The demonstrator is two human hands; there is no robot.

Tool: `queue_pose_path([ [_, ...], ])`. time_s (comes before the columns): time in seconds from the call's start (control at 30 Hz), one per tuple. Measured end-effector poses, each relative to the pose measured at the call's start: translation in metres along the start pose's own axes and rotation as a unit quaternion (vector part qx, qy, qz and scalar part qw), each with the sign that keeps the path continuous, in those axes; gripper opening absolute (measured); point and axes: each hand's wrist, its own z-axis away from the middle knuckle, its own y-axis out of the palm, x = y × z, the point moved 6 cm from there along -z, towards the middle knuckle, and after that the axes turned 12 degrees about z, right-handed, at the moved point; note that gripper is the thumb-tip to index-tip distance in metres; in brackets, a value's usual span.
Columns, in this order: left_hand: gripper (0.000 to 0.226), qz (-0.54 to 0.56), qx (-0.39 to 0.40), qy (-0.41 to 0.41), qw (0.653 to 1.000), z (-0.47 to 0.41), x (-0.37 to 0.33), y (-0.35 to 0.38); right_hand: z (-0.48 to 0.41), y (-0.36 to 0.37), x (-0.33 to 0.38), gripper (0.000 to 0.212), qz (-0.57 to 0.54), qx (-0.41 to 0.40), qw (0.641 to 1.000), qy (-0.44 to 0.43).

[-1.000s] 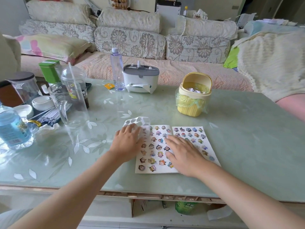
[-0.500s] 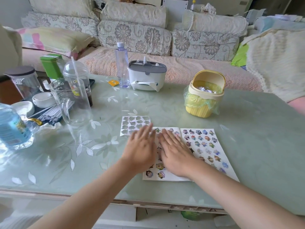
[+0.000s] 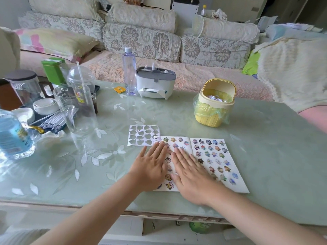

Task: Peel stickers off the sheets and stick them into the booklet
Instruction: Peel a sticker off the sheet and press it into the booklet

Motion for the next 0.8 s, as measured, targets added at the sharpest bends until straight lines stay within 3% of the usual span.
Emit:
queue_pose_path([
  [0.17,0.088,-0.05,0.028,0.02,0.998,0.005,-0.005,0.0,0.02,0.001,0.006,0.079,-0.004,0.014,1.0,-0.01],
  [0.27,0.075,-0.095,-0.016,0.053,0.994,0.005,-0.01,-0.007,0.02,-0.002,0.002,0.062,-0.038,0.017,0.999,-0.003],
  [0.33,0.066,-0.068,-0.052,0.095,0.992,0.006,-0.022,-0.01,0.018,-0.01,-0.003,0.06,-0.064,-0.007,0.998,0.007],
  [0.4,0.072,-0.008,-0.035,0.105,0.994,0.008,-0.035,-0.006,0.015,-0.017,-0.01,0.06,-0.078,-0.024,0.996,0.021],
  [0.8,0.084,0.018,0.024,0.035,0.999,0.031,-0.014,0.006,0.002,-0.002,-0.013,0.063,-0.018,0.014,1.0,0.017],
])
